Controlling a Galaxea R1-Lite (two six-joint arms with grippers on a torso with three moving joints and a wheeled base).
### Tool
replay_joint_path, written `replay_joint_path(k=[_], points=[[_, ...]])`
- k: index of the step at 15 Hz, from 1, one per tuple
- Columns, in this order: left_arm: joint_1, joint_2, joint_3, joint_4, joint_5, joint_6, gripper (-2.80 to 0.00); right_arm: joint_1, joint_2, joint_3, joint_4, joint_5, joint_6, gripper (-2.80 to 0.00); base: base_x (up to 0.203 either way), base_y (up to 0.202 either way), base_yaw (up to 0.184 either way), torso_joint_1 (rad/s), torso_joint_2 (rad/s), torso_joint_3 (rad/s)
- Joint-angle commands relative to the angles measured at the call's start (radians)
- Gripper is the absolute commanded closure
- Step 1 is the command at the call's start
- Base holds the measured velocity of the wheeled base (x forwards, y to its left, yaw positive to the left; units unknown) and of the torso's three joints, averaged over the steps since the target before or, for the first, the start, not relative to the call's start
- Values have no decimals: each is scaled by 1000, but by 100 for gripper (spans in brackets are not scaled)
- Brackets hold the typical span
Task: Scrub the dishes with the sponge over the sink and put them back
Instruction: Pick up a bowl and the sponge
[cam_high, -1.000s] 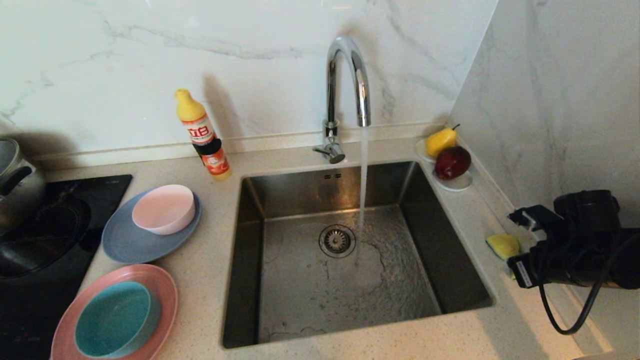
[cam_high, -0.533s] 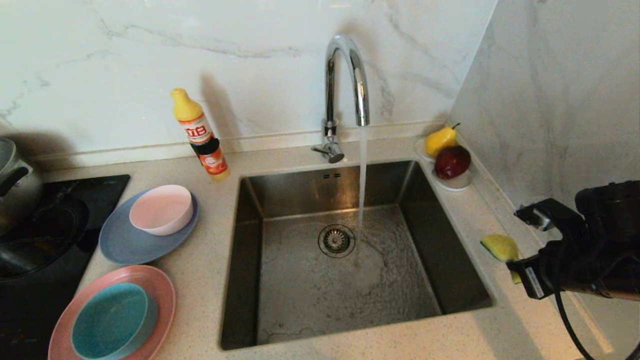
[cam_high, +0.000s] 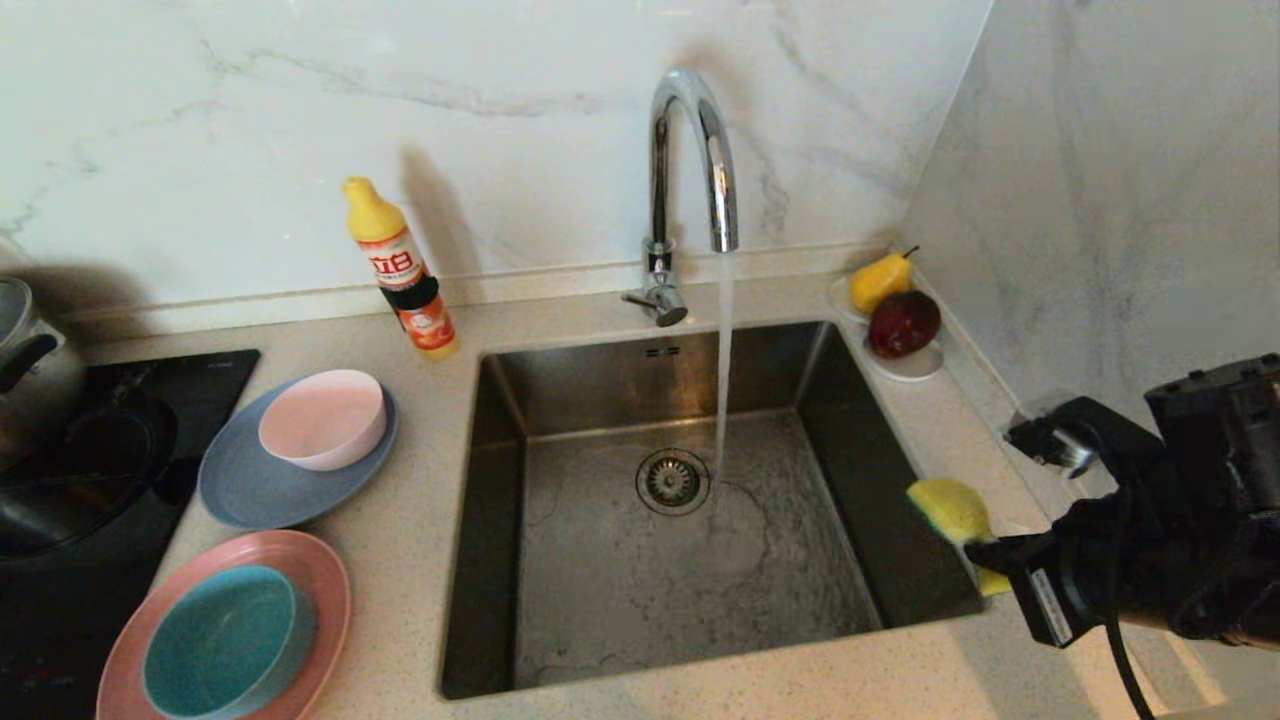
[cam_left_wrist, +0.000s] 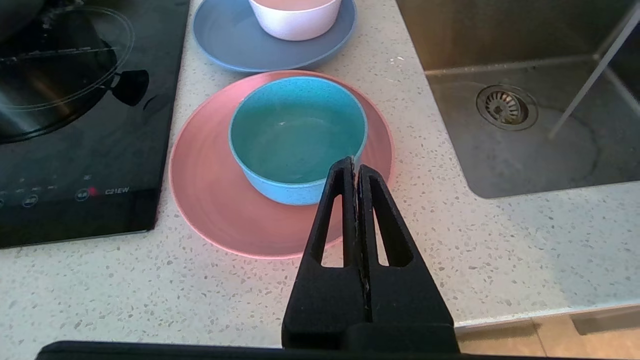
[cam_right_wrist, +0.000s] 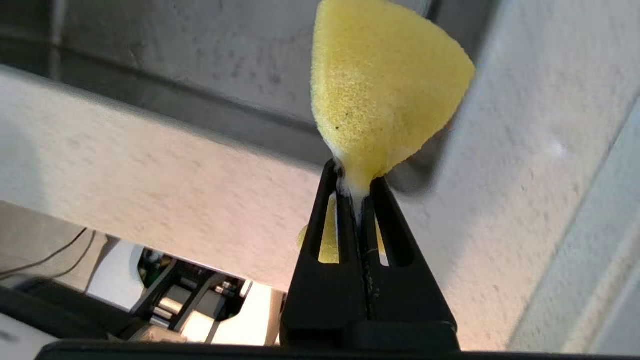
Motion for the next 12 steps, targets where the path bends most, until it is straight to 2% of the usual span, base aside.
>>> replay_joint_path(k=[1, 4, 9, 12], points=[[2, 1, 14, 0, 0, 0, 0, 117, 36, -72, 5, -99, 40, 0, 0, 0, 0, 0, 0, 0], [2, 1, 14, 0, 0, 0, 0, 190, 119, -138, 3, -162, 65, 0, 0, 0, 0, 0, 0, 0], [2, 1, 14, 0, 0, 0, 0, 194, 249, -343, 56, -177, 35, 0, 0, 0, 0, 0, 0, 0], [2, 1, 14, 0, 0, 0, 0, 209, 226, -280, 65, -175, 60, 0, 0, 0, 0, 0, 0, 0]])
